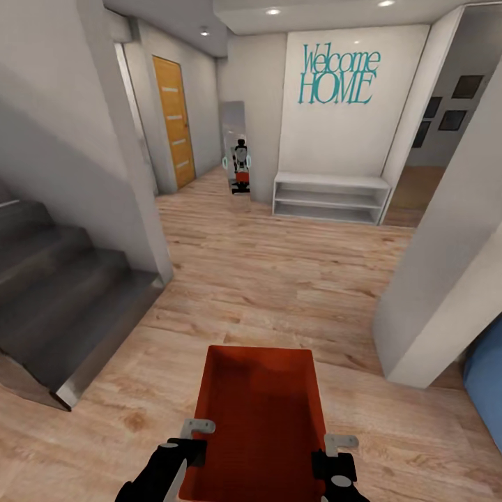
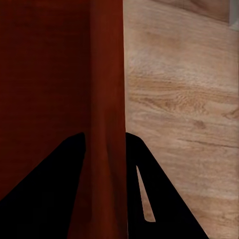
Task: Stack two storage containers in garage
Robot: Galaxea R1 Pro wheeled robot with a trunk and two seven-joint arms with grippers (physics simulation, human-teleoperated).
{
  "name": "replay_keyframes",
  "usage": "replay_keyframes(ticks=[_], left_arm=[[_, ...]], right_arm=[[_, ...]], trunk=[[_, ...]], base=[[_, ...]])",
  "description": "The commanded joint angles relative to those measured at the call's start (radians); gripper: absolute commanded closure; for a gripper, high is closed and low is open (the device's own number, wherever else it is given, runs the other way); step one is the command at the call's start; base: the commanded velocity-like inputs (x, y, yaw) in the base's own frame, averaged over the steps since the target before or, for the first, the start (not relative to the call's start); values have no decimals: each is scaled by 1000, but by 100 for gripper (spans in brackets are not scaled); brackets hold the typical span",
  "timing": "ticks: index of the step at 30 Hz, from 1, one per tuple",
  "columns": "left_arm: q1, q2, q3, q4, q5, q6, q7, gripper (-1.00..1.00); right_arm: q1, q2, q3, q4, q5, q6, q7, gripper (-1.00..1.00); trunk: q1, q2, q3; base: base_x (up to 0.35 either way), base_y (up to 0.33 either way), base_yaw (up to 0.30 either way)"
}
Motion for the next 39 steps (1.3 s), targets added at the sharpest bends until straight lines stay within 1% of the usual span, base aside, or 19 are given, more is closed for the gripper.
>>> replay_keyframes(ticks=[1,10,39], left_arm=[[1,1,-7,25,-9,5,6,100],[1,1,-7,25,-9,5,6,100],[1,1,-7,25,-9,5,6,100]], right_arm=[[-3,-1,-1,-15,0,-1,-6,100],[-3,2,0,-15,7,-1,-6,100],[-3,5,3,-15,8,-1,-7,100]], trunk=[[1,-1,-1],[1,-1,-1],[1,-1,-1]], base=[[316,0,0],[316,0,0],[316,0,0]])
